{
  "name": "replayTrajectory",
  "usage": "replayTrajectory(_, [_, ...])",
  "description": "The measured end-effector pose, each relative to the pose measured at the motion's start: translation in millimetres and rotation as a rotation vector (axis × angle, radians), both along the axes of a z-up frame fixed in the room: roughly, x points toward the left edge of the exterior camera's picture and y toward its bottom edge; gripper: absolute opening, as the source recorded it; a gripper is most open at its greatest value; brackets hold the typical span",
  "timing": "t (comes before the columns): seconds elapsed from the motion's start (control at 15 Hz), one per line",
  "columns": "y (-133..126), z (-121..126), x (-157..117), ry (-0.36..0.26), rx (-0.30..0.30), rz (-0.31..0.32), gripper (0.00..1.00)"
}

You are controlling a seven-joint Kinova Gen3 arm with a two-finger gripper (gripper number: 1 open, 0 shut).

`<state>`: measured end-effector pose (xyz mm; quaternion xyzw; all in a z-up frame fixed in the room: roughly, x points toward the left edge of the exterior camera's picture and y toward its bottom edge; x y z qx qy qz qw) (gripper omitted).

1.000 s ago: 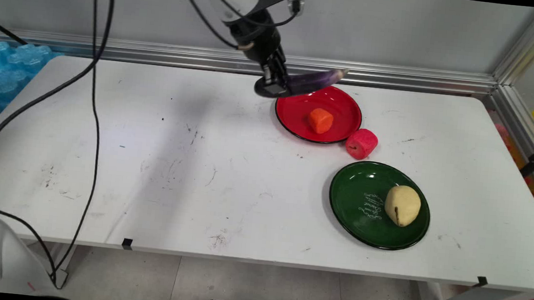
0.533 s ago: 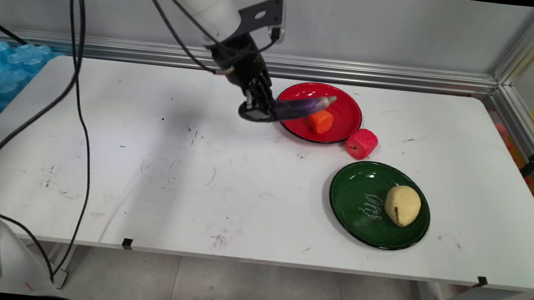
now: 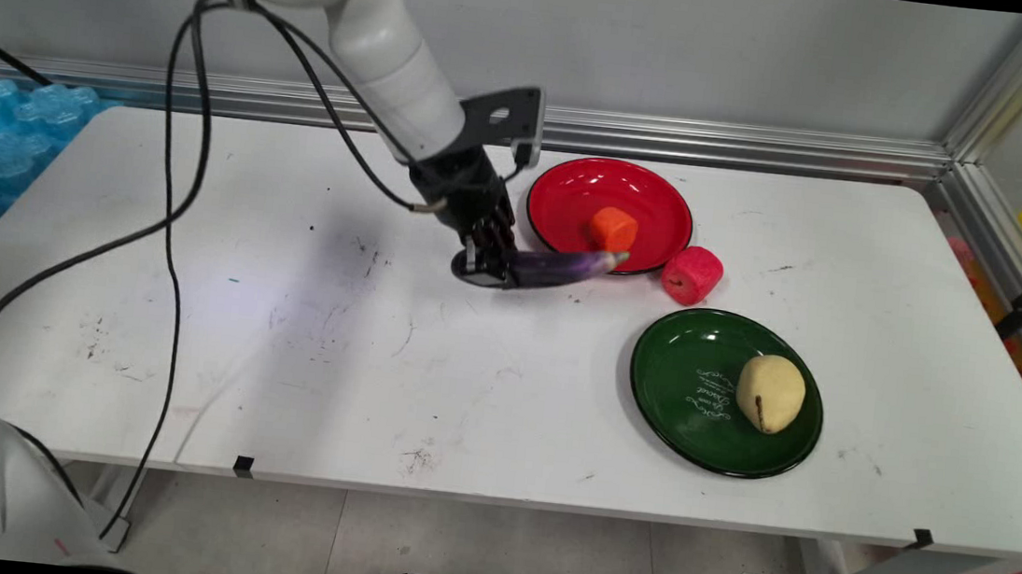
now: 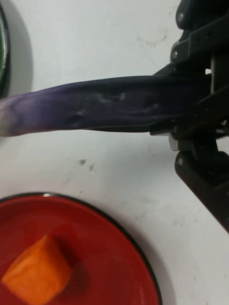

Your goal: Place the picked object on the table

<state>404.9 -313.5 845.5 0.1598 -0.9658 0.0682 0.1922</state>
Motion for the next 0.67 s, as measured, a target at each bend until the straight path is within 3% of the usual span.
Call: replayTrajectory(0.67, [-2,-57,-3,-0.042,0.035,-0.05,0.0])
